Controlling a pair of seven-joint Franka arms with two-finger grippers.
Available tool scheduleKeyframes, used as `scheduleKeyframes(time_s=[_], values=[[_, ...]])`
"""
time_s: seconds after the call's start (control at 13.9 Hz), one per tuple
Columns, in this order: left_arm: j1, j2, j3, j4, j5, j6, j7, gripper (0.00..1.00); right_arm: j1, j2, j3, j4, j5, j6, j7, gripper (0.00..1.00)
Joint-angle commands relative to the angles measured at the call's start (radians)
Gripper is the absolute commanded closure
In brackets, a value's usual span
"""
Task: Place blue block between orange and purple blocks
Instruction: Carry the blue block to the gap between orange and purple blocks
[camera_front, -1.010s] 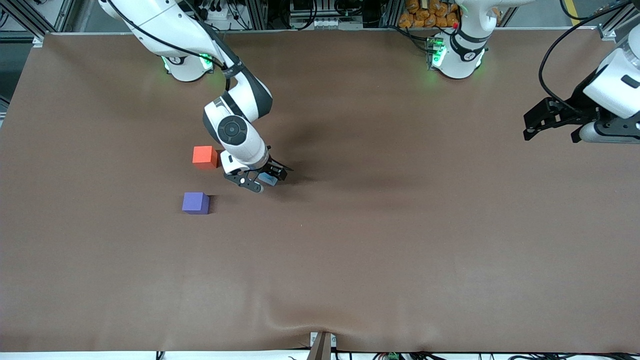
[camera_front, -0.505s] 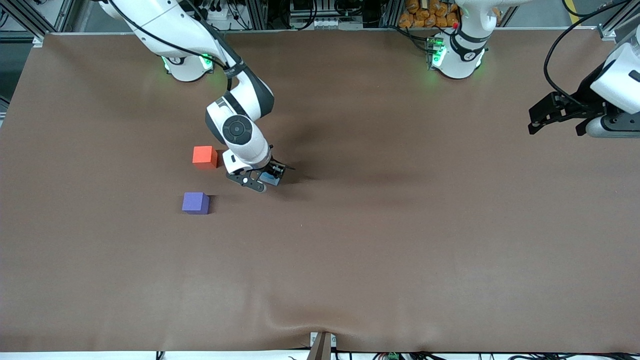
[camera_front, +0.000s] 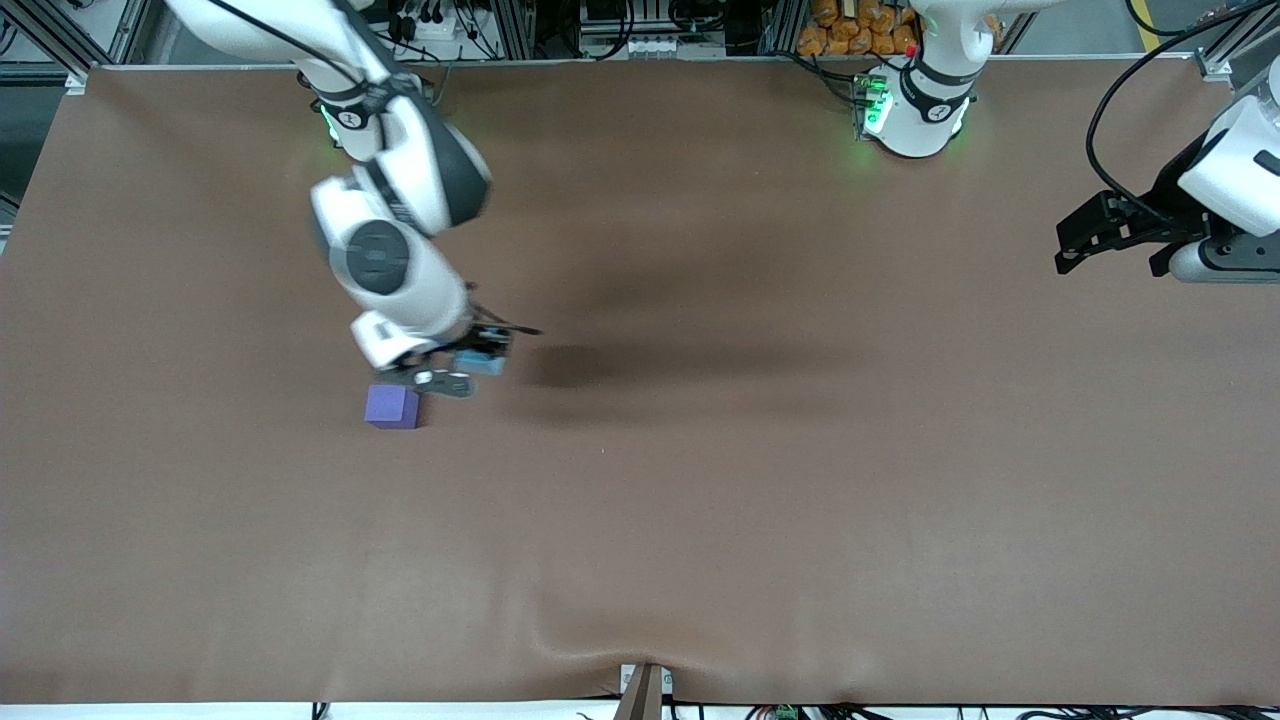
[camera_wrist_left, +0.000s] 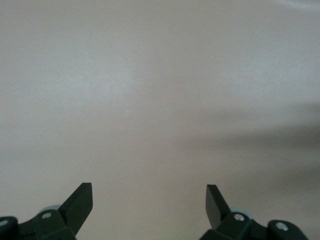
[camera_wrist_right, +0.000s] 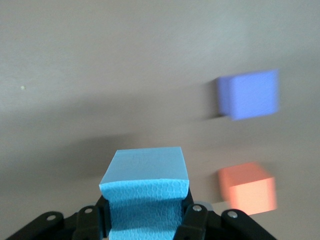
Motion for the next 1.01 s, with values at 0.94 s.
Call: scheduleKeyframes(time_s=[0.94], values=[[0.025,0.012,-0.005,0.000,0.022,0.063,0.016,0.00,-0.115,-0.087,-0.117,-0.381,0.041,0.329,-0.317,1.00]])
